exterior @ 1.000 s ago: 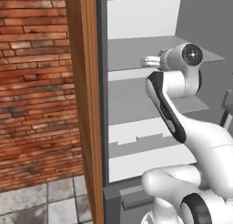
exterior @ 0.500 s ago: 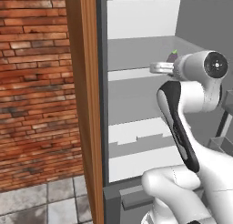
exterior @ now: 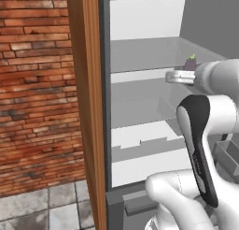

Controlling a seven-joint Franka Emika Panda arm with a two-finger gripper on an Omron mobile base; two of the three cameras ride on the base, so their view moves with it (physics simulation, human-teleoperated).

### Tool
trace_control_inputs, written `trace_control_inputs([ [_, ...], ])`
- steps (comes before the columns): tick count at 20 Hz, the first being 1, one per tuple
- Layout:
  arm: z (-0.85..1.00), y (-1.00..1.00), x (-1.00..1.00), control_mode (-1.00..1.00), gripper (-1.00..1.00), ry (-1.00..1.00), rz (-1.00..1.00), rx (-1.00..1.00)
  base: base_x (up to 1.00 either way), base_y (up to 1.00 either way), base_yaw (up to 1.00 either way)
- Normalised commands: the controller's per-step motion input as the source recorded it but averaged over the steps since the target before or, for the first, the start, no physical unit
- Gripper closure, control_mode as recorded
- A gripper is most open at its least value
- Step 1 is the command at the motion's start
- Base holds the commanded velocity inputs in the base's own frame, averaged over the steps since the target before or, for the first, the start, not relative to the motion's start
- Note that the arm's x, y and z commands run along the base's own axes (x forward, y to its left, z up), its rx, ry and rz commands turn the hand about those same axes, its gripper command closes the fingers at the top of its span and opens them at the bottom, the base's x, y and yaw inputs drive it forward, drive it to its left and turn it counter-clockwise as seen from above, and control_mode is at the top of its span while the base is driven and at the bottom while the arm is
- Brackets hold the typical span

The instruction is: Place the cold items (eggplant and lime) from the fridge in one tupperware on the dining counter. Place the warm items (hot dog and kebab skewer) in the stove area in another tupperware.

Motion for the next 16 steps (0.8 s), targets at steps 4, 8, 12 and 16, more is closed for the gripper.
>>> trace_control_inputs([
  [4,-0.08,0.0,-0.68,-1.0,1.0,0.0,0.0,0.0,0.0,0.0,0.0],
  [8,-0.05,0.01,-0.17,1.0,1.0,-0.01,0.0,0.0,-0.58,0.19,-0.01],
  [12,0.0,0.0,0.0,1.0,1.0,0.0,0.0,0.0,-0.66,0.53,-0.16],
  [16,0.0,0.0,0.0,1.0,1.0,0.0,0.0,0.0,-0.64,0.53,-0.27],
])
